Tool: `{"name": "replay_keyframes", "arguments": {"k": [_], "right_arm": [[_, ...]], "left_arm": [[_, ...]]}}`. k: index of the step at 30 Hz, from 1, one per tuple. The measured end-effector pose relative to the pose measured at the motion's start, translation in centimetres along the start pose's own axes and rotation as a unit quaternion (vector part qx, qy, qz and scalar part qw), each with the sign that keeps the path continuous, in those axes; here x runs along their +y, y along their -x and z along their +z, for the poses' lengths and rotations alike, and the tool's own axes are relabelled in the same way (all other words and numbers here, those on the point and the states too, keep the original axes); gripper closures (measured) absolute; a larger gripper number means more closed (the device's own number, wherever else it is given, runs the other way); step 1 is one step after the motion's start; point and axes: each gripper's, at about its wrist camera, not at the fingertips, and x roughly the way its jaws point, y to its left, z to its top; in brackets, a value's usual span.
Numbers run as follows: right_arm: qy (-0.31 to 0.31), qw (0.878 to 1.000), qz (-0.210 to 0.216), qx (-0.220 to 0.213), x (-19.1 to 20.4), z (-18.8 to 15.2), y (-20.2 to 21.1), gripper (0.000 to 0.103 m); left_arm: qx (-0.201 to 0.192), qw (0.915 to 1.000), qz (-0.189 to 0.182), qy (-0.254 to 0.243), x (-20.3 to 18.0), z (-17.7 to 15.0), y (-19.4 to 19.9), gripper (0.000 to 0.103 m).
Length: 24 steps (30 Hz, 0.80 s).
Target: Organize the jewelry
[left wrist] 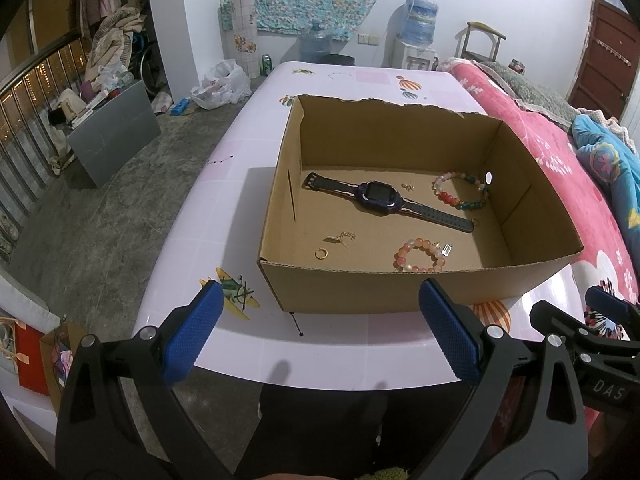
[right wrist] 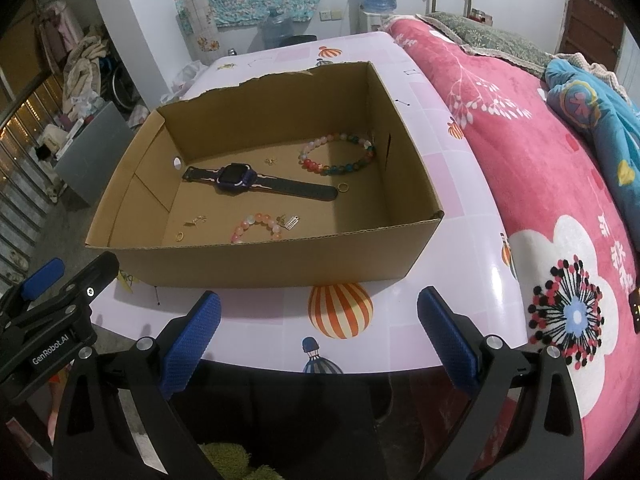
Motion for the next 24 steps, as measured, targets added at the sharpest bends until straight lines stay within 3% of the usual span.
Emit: {"name": "replay_keyframes", "arguments": {"k": [24], "right_arm": [[-0.002, 1.0, 0.001, 0.0, -0.1, -0.05, 0.06, 0.007]], "left_arm": [[-0.001, 1.0, 0.0, 0.001, -0.07, -0.02, 0.09, 0.008]]}}
